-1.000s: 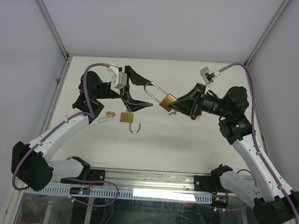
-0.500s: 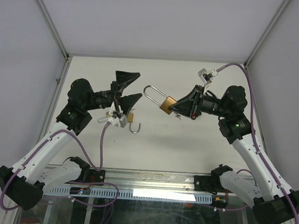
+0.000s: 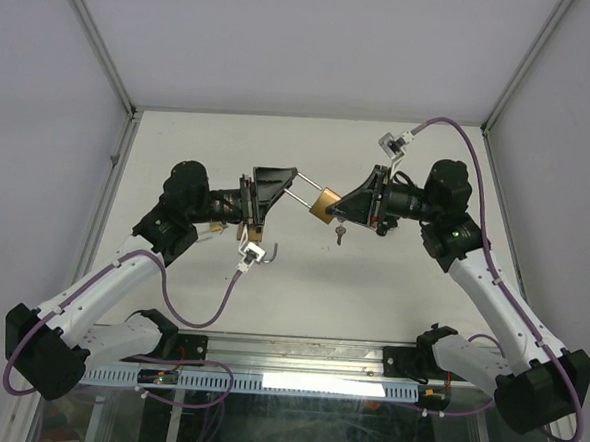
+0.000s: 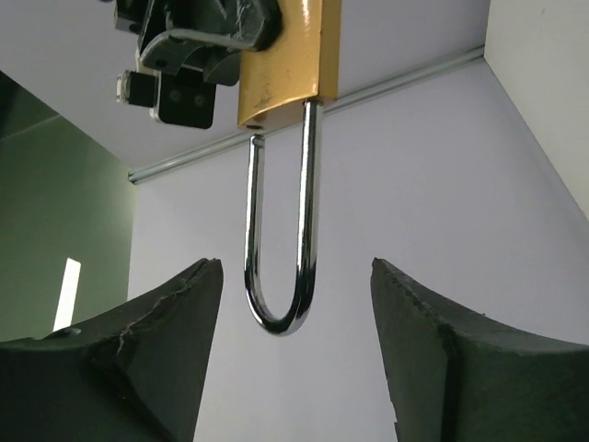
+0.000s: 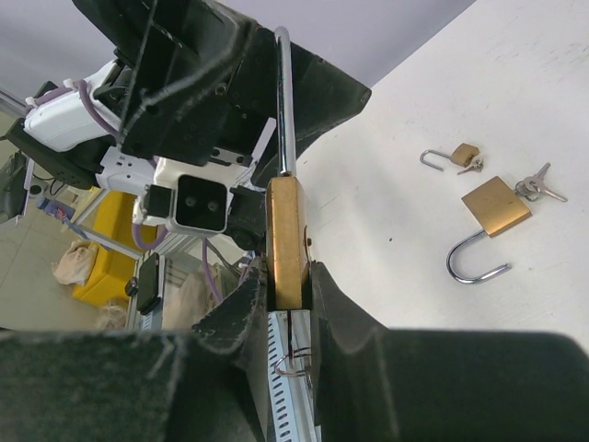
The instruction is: Unlock with the key
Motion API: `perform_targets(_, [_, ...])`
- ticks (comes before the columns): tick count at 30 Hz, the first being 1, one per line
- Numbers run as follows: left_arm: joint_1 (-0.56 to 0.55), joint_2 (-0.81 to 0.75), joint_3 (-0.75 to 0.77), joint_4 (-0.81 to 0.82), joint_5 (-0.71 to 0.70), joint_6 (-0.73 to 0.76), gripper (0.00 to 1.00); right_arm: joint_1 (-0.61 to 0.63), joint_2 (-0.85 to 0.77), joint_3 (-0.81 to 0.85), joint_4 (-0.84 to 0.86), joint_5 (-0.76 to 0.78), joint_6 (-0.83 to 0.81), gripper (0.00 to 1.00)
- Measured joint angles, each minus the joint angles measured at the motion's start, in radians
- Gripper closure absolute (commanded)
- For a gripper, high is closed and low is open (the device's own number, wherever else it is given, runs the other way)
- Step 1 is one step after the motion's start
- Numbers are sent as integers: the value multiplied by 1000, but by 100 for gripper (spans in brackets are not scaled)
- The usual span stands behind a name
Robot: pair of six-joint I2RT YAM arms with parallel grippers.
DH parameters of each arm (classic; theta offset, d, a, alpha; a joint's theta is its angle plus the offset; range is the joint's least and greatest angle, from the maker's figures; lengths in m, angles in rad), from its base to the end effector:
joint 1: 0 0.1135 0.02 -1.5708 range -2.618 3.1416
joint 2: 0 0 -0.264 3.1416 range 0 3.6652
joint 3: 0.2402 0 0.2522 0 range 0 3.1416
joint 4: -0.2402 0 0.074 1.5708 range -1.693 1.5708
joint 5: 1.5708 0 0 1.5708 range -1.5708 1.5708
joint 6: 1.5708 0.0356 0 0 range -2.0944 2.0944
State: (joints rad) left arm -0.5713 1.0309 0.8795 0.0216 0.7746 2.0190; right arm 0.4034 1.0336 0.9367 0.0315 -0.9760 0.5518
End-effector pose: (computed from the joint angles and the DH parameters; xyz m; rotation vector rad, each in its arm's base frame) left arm 0.1835 -0.1475 0.3494 1.6780 -0.1147 0.4368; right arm 0.1984 0.1167 0.3702 -0.6945 1.7031 1.4855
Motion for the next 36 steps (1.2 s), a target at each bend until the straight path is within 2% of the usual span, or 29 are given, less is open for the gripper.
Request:
perform_targets(2, [-15,14,3,-6,-25,16,58,0,4,0,6,-1,3,100])
perform_targets(5, [-46,29,21,-48,-74,36,86,0,6,0,17,0,5,100])
perform_targets(7, [-60,30,32,-80,-98,44,100,0,6,0,23,3,3,100])
perform_targets(11, [-81,30,61,-137,-151,31,100,0,16,1,25,8,-8,100])
perform_targets(14, [-98,45,114,-235,-199,-59,100,0,25,2,22,8,-27,100])
perform_targets(20, [-101,188,364,-599,-196,-414,100,-15,57,27,-7,10,-96,100])
perform_targets(25, [-77,407,614,-966,-97,-657,100,-26,101,30,-80,-4,-158,100])
perform_targets(29, [-23,648,807,-1238,48,-759,100,-31,140,14,-135,3,-195,100])
perform_targets(31, [-3,739,845,-1321,123,-811,100,-32,151,-2,-138,16,-204,100])
perform_targets(32, [3,770,847,-1346,153,-828,89,-32,155,-15,-133,22,-206,100])
perform_targets(34, [8,821,845,-1392,196,-848,53,-32,159,-51,-116,26,-205,100])
perform_targets(35, [8,837,839,-1405,221,-854,41,-32,161,-74,-97,28,-203,100])
perform_targets(36, [3,849,836,-1416,251,-858,36,-29,166,-91,-75,34,-201,100])
